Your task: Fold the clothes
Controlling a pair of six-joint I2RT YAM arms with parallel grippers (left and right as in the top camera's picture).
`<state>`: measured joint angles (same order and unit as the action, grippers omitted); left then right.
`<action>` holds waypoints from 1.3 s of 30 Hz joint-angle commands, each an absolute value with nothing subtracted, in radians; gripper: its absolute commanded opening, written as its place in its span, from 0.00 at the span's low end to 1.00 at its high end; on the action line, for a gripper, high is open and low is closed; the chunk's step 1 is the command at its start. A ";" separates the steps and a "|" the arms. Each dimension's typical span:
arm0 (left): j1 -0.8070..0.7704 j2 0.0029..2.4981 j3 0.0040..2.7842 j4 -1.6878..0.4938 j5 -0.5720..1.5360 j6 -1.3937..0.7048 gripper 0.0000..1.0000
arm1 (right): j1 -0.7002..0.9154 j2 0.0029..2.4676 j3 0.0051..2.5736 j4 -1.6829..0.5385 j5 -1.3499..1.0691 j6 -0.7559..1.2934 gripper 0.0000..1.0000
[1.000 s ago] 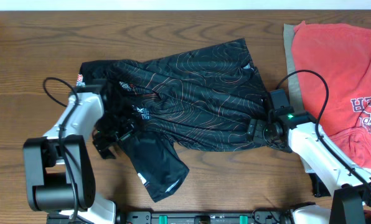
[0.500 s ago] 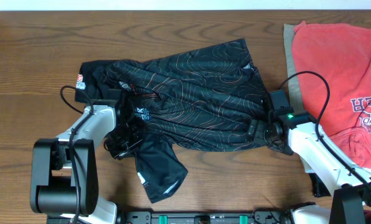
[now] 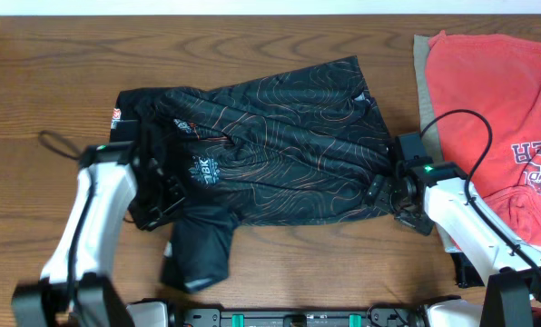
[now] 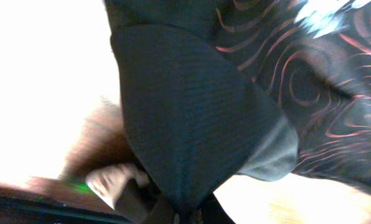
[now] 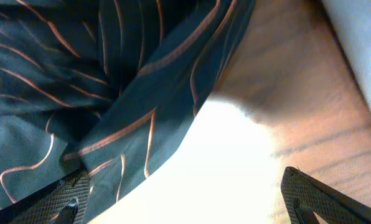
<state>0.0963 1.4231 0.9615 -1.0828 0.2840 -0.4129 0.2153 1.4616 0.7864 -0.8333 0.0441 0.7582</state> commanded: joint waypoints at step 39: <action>0.122 1.339 0.950 -1.148 0.275 -0.352 0.06 | 0.132 1.463 0.724 -0.662 0.078 0.956 0.45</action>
<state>0.1173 1.3437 0.9596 -1.1465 0.2844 -0.3649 0.1368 1.4616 0.7296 -0.6552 0.0555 0.9565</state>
